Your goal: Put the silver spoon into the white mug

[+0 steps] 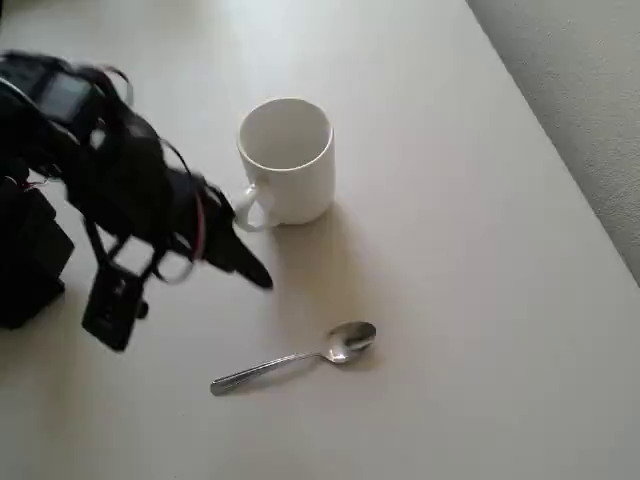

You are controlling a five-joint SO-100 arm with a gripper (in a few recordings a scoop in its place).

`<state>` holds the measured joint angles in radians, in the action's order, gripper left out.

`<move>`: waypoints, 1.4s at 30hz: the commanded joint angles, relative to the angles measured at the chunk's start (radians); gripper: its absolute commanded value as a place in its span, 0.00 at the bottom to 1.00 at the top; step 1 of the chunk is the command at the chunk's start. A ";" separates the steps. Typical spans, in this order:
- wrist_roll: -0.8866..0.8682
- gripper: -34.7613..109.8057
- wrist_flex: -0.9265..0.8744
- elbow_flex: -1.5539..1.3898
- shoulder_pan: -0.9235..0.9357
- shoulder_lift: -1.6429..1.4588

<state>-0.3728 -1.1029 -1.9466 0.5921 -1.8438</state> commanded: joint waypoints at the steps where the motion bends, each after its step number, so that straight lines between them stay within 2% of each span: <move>1: -0.035 0.42 0.028 0.118 0.057 0.130; 18: -0.071 0.42 -0.021 0.436 0.095 0.471; 42: -0.067 0.41 -0.048 0.580 0.124 0.660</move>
<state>-0.4310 -1.1336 -1.4557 0.6980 -1.1904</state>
